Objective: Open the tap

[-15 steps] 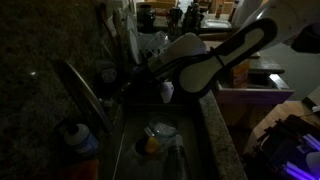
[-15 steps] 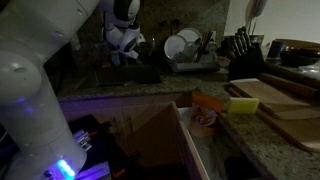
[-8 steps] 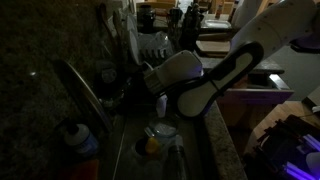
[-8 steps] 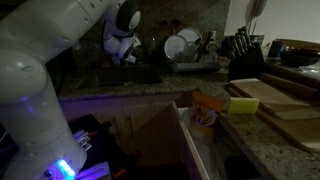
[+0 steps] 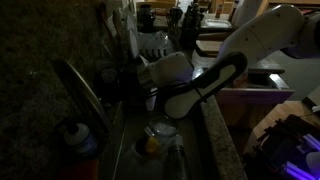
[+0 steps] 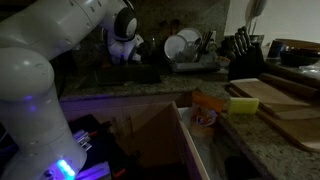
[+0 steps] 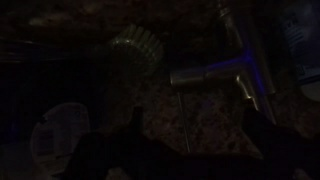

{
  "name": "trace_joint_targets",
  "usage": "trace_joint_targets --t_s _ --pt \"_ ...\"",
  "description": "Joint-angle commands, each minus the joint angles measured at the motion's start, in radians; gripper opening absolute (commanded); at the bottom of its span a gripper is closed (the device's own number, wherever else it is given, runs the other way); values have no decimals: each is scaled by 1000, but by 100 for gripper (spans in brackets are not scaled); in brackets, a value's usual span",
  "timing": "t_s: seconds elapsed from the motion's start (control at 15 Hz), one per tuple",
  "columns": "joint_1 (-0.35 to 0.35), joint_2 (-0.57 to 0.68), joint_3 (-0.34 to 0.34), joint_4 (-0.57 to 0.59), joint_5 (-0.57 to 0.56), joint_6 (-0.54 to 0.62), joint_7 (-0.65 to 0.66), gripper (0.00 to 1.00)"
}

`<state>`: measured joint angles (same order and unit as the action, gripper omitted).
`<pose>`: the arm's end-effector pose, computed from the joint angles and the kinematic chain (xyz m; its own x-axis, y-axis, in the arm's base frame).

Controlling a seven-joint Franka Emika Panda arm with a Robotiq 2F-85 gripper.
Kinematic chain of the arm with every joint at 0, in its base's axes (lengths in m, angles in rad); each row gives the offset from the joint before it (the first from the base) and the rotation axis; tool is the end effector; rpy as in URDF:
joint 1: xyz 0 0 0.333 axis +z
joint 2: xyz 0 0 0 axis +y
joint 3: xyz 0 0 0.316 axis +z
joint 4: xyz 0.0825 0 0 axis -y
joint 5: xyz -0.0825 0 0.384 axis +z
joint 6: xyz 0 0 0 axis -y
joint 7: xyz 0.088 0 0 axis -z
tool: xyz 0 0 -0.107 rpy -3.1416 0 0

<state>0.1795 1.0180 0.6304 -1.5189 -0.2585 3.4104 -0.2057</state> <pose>0.5995 0.4535 0.2585 0.4162 0.2534 0.8732 0.7442 -0.6468 -0.1670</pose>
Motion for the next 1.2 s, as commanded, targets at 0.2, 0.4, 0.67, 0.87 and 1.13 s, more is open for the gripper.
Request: trace_joint_targets --t_s 0.2,0.4,0.67,0.87,1.13 --pt "-52 45 76 -2 -36 -28 16 100" --pt "-49 108 99 79 -60 -40 -7 100" --pt "-33 159 114 168 -111 -53 -17 100" --pt "-25 194 132 225 -134 -69 -13 100" --pt "-18 228 128 271 -130 -92 -4 67"
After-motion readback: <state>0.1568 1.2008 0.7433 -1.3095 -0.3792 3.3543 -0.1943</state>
